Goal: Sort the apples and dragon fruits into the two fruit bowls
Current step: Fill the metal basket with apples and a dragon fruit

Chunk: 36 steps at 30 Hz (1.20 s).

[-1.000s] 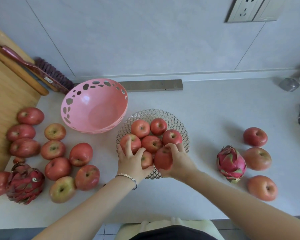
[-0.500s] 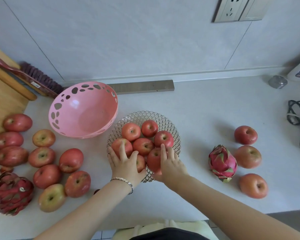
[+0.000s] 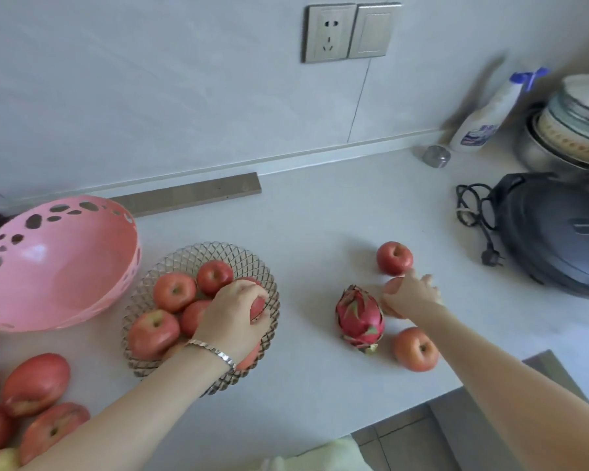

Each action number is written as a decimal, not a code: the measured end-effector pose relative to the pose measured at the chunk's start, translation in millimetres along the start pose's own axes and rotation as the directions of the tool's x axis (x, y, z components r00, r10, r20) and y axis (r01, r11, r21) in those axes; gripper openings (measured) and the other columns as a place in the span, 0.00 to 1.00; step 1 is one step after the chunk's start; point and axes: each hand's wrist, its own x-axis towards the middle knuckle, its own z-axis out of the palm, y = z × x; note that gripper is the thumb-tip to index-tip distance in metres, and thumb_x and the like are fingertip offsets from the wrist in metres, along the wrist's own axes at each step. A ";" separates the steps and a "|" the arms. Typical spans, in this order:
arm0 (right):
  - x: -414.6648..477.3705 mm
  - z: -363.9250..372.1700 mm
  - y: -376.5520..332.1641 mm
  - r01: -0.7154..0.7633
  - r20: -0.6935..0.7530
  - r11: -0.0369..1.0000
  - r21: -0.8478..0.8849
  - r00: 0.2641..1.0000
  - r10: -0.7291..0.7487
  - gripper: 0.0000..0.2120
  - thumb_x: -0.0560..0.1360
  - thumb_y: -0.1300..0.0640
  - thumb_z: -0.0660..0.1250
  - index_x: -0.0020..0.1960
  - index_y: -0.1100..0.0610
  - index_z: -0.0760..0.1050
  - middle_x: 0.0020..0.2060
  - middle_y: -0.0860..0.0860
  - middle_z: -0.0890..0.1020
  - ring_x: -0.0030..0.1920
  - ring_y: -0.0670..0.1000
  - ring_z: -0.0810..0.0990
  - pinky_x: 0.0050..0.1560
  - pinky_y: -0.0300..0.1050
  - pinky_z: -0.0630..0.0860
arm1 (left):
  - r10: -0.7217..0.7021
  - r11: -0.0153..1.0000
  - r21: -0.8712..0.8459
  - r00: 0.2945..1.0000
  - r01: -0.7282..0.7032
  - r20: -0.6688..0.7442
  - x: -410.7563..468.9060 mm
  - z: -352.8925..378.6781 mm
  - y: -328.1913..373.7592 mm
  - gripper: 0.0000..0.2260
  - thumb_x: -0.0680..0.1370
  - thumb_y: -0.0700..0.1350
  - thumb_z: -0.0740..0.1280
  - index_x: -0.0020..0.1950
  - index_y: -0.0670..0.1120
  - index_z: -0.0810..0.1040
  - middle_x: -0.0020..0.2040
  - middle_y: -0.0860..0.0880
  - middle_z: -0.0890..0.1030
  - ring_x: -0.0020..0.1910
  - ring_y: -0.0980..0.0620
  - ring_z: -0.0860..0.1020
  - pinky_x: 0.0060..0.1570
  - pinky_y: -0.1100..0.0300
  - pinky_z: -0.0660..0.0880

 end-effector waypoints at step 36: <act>-107.0 85.0 -155.8 0.667 0.131 0.714 0.213 0.705 -0.697 0.19 0.72 0.56 0.65 0.63 0.56 0.71 0.61 0.54 0.66 0.65 0.55 0.62 0.62 0.43 0.65 | -0.467 0.860 -0.183 0.879 0.477 0.097 37.9 -41.2 -92.9 0.24 0.75 0.55 0.63 0.67 0.46 0.66 0.61 0.46 0.72 0.36 0.45 0.81 0.29 0.66 0.77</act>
